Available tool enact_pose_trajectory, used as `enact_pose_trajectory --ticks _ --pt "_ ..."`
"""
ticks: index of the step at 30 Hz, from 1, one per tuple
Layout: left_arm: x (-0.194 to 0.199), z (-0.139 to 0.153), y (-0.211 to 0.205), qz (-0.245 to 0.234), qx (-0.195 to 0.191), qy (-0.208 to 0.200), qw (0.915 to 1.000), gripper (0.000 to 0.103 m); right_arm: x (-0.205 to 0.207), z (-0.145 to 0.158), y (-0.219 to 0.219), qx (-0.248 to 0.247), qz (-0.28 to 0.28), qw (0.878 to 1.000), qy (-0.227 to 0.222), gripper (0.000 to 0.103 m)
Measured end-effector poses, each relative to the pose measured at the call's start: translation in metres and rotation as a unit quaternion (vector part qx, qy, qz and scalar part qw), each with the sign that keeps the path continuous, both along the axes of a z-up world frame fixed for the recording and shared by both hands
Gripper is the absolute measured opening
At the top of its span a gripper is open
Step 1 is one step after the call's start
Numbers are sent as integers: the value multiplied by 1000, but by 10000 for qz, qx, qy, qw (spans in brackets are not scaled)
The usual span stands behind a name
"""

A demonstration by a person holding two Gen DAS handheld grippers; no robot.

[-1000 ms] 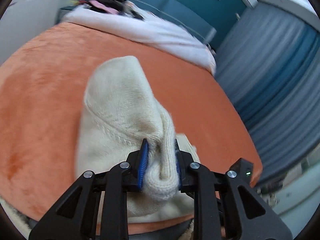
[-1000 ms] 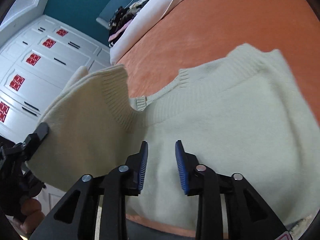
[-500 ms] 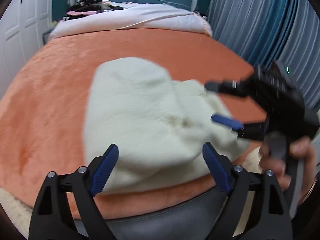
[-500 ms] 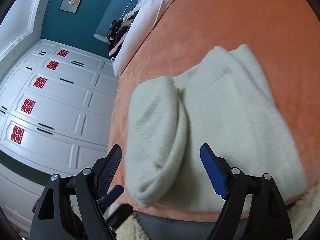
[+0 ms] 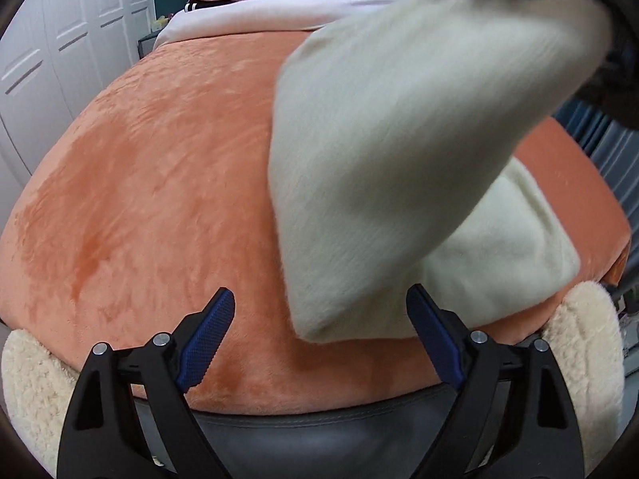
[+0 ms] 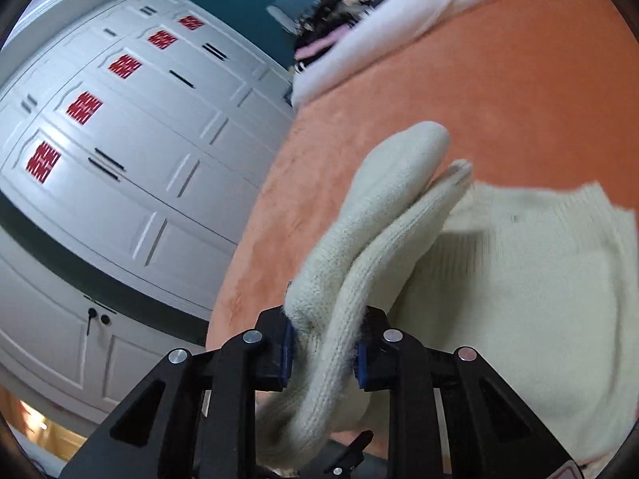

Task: Fold small clothes
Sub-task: 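Grasp the cardigan's side with the right gripper and fold it over the bundle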

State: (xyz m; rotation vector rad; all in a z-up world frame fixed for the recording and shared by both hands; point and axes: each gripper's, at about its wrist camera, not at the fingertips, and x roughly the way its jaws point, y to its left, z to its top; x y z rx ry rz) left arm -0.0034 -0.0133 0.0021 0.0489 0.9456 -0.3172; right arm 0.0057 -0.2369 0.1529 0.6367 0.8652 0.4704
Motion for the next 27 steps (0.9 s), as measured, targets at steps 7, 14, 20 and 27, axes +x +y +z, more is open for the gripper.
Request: enact_pose_trajectory --ticks 7,14,20,27 --pt "15 -6 -10 -142 -401 465 9980 29 -41 -19 -91 -349 -1154 9927 66 21" --pt "17 -31 -18 22 -243 966 9950 27 -71 -155 -131 279 -1774 9722 1500 20" --pt "14 -16 -25 -70 -234 900 9956 25 -67 -91 -128 77 -1661 9837 681 20" --pt "9 -22 -40 -189 102 875 9959 33 -66 -145 -143 -253 -1599 9756 1481 23"
